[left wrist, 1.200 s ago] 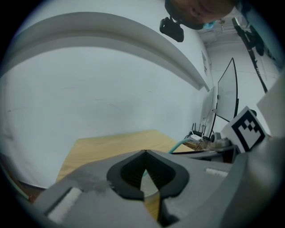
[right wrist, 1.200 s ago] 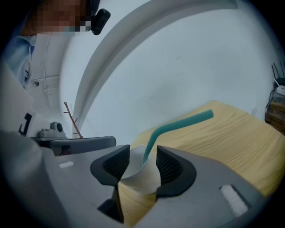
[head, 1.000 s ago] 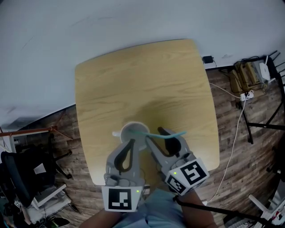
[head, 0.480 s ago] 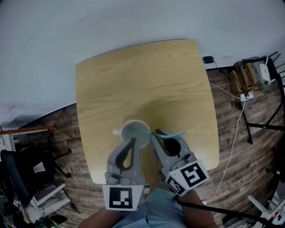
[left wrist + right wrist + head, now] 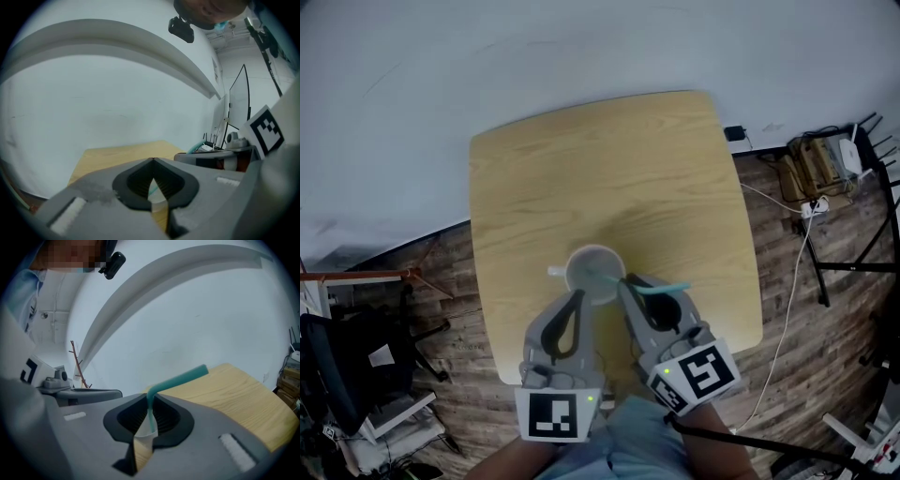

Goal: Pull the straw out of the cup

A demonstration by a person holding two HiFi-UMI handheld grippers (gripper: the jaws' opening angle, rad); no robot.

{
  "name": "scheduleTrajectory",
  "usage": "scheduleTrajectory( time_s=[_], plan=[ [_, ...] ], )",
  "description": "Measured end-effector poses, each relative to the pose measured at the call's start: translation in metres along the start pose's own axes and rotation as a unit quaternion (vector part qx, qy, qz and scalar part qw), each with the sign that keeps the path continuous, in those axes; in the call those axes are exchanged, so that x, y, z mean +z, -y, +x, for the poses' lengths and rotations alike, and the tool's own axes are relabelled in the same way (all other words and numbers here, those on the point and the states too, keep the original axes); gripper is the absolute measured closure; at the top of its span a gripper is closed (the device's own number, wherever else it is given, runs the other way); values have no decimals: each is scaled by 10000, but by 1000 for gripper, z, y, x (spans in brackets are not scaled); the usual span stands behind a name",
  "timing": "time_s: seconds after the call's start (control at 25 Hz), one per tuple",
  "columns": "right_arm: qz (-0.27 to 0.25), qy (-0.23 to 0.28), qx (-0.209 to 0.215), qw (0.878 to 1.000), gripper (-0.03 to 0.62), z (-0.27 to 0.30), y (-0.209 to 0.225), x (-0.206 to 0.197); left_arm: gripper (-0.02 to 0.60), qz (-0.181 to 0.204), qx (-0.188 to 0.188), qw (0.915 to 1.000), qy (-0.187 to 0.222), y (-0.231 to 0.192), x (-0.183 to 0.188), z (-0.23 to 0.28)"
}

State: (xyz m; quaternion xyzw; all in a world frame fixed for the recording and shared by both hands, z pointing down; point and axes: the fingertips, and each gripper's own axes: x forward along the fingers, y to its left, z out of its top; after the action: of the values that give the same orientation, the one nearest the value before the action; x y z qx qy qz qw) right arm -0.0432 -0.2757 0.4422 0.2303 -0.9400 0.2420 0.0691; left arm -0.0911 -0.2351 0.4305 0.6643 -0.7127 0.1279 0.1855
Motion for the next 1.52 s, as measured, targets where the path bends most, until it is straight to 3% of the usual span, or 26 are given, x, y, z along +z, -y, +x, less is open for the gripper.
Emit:
scheduleTrajectory(
  time_s=[0.52, 1.04, 1.52],
  plan=[
    [-860, 610, -331, 9939, 554, -26, -66, 44, 572, -32, -240, 9966, 783, -13, 32, -57],
    [-1681, 1499, -995, 9692, 554, -89, -149, 92, 572, 220, -834, 9797, 1811, 3, 79, -141],
    [-1966, 1960, -1481, 9492, 557, -133, -214, 84, 572, 479, -1158, 9670, 2216, 4, 83, -214]
  ],
)
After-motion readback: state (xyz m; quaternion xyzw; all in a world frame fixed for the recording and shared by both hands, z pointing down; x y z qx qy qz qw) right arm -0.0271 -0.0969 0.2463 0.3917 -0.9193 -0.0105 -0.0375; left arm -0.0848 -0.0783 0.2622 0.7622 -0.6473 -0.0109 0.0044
